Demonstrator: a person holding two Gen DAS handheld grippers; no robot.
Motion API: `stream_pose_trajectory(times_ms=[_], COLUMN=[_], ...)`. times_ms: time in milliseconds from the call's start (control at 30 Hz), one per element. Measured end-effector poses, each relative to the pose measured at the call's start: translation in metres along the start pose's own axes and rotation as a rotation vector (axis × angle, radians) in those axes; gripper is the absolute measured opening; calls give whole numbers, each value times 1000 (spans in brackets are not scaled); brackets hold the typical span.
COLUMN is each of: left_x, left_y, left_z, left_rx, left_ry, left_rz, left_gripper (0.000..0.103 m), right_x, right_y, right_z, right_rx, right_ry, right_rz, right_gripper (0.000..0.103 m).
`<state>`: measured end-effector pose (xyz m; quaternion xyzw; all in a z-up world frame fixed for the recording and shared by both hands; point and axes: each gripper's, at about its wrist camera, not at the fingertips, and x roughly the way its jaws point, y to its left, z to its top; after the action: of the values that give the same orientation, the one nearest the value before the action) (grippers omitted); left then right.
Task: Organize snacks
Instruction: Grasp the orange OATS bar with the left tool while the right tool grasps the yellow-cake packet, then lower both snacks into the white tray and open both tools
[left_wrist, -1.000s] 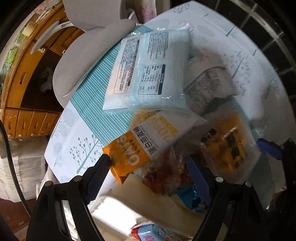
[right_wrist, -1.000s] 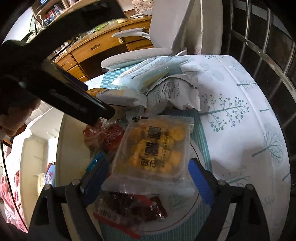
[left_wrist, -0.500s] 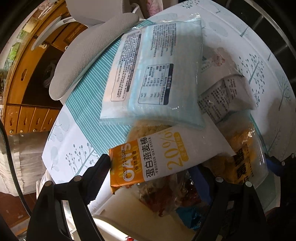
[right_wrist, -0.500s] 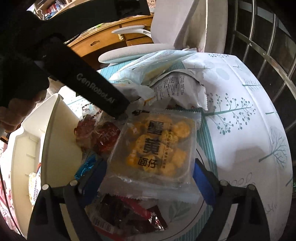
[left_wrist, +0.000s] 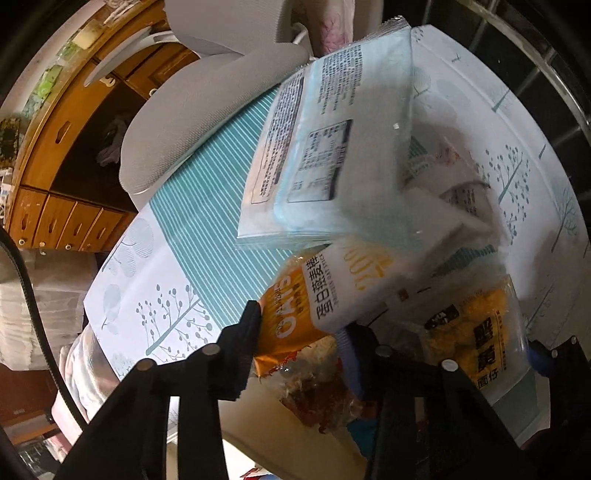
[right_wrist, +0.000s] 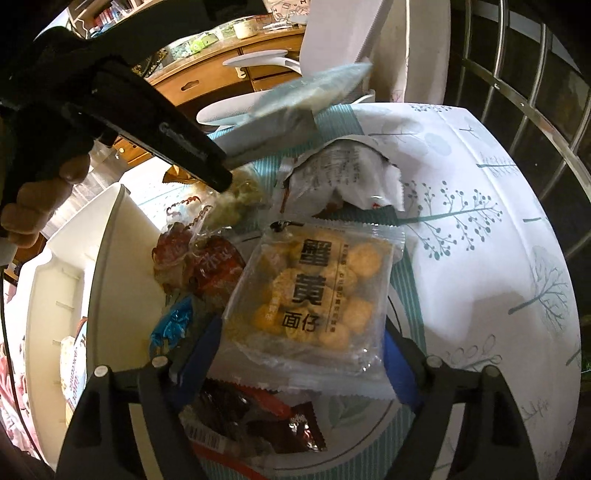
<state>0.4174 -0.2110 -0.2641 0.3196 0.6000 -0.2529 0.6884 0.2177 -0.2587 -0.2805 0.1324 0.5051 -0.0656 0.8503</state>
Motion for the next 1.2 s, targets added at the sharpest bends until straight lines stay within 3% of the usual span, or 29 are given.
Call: stream_pose_trajectory(times_ms=[333, 733, 1033, 1200], left_x=[-34, -78, -114, -131], left_y=[-7, -11, 4, 13], left_z=[-6, -25, -71, -103], left_rx=[-2, -61, -189, -262], left_ry=[-98, -140, -158, -155], left_rz=[-69, -108, -128, -181], left_gripper=[20, 19, 19, 19], right_x=[-16, -49, -84, -102], right_y=[-9, -16, -4, 8], right_z=[-14, -22, -21, -26], right_rx=[25, 33, -31, -60], right_ry=[19, -1, -56, -86], right_rz=[-25, -22, 17, 42], right_gripper=[82, 81, 81, 81])
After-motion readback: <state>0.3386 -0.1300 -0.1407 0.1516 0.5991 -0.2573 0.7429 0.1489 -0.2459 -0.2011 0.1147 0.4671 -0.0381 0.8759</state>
